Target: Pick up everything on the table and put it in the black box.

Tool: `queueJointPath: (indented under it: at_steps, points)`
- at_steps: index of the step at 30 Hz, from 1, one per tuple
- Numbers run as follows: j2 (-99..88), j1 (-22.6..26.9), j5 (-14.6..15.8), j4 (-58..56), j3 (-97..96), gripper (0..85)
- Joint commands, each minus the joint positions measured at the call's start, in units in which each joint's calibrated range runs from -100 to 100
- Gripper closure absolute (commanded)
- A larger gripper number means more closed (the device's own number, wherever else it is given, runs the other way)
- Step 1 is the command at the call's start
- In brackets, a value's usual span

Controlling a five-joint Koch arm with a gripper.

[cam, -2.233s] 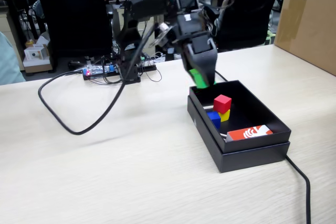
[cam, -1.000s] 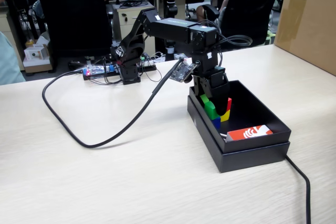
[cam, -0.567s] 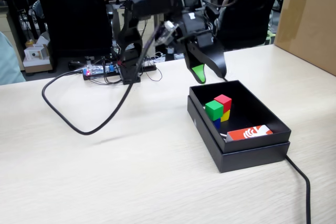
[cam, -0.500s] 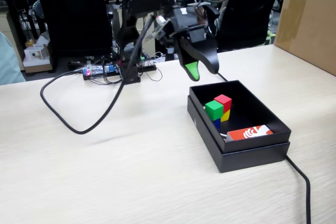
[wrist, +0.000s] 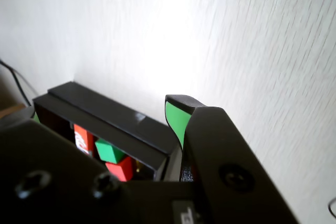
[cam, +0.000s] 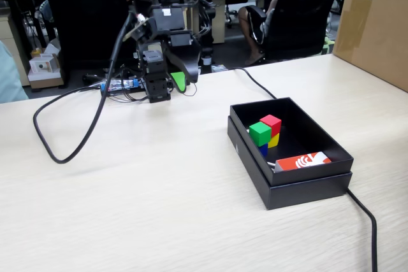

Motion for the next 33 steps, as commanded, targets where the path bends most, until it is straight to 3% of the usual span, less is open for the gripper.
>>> queueJointPath:
  at_steps: [1,11,24,33]
  points:
    - [-10.77,-0.98,-0.34,12.2,-6.78,37.0]
    - [-28.1,-3.32,-1.76,33.72,-40.51,35.2]
    - [-30.39,-3.66,-3.86,56.09,-69.16,35.8]
    - [-30.28,-2.59,-3.86,54.8,-74.23,36.0]
